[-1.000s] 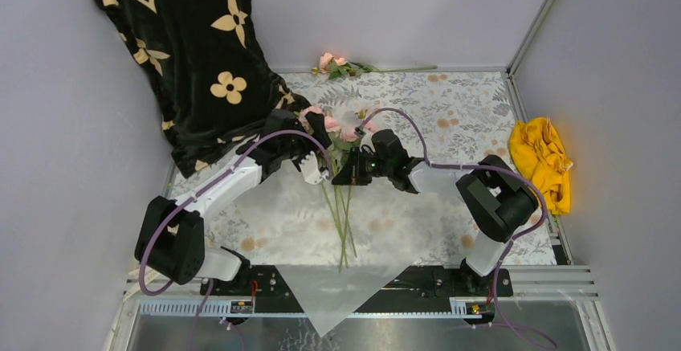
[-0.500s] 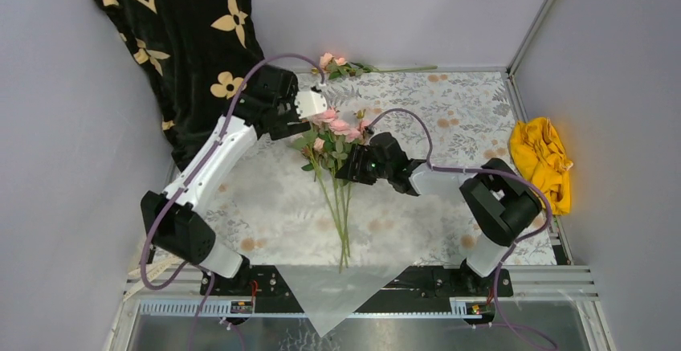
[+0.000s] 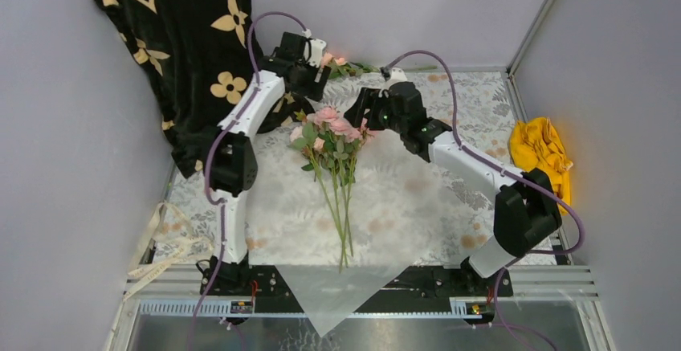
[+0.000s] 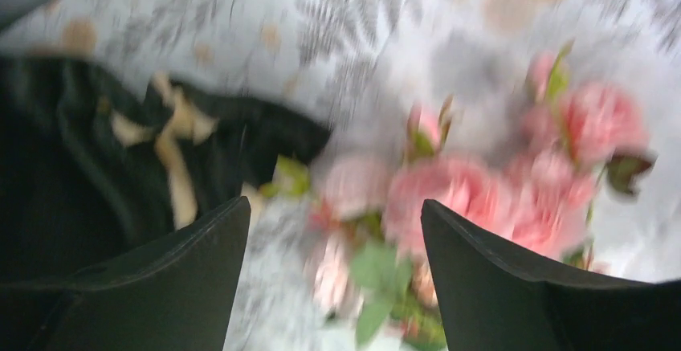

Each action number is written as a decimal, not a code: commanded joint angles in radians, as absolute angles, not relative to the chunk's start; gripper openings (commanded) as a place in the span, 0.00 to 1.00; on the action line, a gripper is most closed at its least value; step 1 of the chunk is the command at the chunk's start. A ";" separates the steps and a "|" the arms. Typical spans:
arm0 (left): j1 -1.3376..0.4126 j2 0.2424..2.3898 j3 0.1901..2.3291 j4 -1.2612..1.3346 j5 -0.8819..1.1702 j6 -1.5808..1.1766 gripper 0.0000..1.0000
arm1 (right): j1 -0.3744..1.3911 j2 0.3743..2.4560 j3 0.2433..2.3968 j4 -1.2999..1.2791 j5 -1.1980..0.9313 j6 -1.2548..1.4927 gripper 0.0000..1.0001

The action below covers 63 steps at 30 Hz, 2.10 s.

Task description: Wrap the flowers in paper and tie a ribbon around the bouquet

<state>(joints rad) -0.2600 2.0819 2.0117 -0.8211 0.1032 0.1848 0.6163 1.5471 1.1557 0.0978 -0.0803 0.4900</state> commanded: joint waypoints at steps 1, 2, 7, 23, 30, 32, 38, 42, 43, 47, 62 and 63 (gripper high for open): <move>-0.255 2.243 2.161 -0.523 0.227 0.016 0.84 | 0.513 1.676 1.321 0.129 -0.146 0.483 0.75; -0.253 2.281 2.178 -0.457 0.227 0.005 0.84 | 0.501 1.708 1.347 0.137 -0.156 0.487 0.74; -0.246 2.456 2.247 -0.170 0.207 0.043 0.84 | 0.479 1.798 1.401 0.177 -0.135 0.465 0.73; -0.246 2.854 2.446 0.295 0.136 0.812 0.96 | 0.468 1.853 1.455 0.038 -0.092 0.374 0.72; -0.230 2.940 2.493 0.447 0.120 0.901 0.98 | 0.464 1.864 1.492 0.006 -0.111 0.340 0.72; -0.230 2.951 2.493 0.476 0.119 0.916 0.99 | 0.462 1.863 1.497 -0.028 -0.113 0.330 0.72; -0.226 3.007 2.530 0.476 0.169 1.031 0.99 | 0.456 1.853 1.492 -0.033 -0.130 0.306 0.72; -0.223 3.044 2.558 0.504 0.201 1.072 0.43 | 0.453 1.843 1.488 -0.037 -0.135 0.281 0.72; -0.225 3.043 2.554 0.512 0.210 1.075 0.31 | 0.450 1.840 1.484 -0.037 -0.134 0.277 0.72; -0.225 3.032 2.545 0.576 0.199 1.025 0.00 | 0.438 1.820 1.459 -0.033 -0.134 0.275 0.72; -0.179 2.377 2.073 0.368 0.201 0.707 0.00 | 0.429 1.670 1.362 0.013 -0.113 0.264 0.71; -0.176 2.342 2.076 0.290 0.218 0.723 0.00 | 0.428 1.650 1.365 -0.010 -0.110 0.240 0.71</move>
